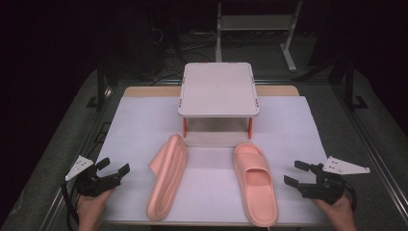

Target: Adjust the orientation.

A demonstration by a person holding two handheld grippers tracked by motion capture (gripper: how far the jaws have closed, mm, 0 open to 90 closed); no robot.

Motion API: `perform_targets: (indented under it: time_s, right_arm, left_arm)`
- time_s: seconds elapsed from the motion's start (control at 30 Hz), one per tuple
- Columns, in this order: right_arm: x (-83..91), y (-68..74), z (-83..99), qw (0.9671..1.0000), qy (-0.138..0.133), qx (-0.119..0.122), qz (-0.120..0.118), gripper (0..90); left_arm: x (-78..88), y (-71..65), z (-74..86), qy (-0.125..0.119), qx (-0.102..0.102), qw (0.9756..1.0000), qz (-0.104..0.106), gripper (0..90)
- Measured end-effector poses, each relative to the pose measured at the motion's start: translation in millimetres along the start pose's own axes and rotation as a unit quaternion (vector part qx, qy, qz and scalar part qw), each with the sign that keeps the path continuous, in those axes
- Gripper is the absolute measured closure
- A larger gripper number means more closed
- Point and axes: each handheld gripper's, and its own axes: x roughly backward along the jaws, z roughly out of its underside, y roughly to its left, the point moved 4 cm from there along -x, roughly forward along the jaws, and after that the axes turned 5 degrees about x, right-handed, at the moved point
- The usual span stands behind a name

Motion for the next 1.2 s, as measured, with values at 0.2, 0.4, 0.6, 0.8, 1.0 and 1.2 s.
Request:
perform_targets:
  time_s: [0.2, 0.4, 0.6, 0.8, 1.0, 1.2]
  right_arm:
    - [-0.9, -0.1, -0.6, 0.9999, -0.004, -0.001, -0.010, 22.4]
    - [1.1, 4.6, -6.8, 0.9995, -0.025, -0.003, -0.019, 22.6]
    - [-2.3, 8.3, -7.8, 0.9994, -0.023, 0.000, -0.024, 22.5]
    - [-2.7, 7.1, -7.4, 0.9994, -0.021, 0.000, -0.027, 22.5]
    - [-3.2, 10.1, -8.1, 0.9992, -0.027, -0.002, -0.030, 22.6]
    - [-8.2, 14.5, -8.3, 0.9992, -0.019, 0.003, -0.036, 22.6]
  left_arm:
    - [2.0, -2.8, 2.2, 0.004, -0.001, 1.0000, 0.008, 6.9]
    - [6.7, -12.3, 5.8, 0.016, -0.010, 0.9995, 0.024, 7.4]
    - [7.4, -21.8, 9.4, 0.032, -0.023, 0.9986, 0.037, 11.1]
    - [-0.2, -34.0, 14.8, 0.072, -0.048, 0.9947, 0.055, 19.5]
    - [-5.2, -42.0, 15.9, 0.089, -0.067, 0.9913, 0.070, 32.6]
    - [-17.0, -43.5, 17.3, 0.105, -0.074, 0.9888, 0.076, 35.1]
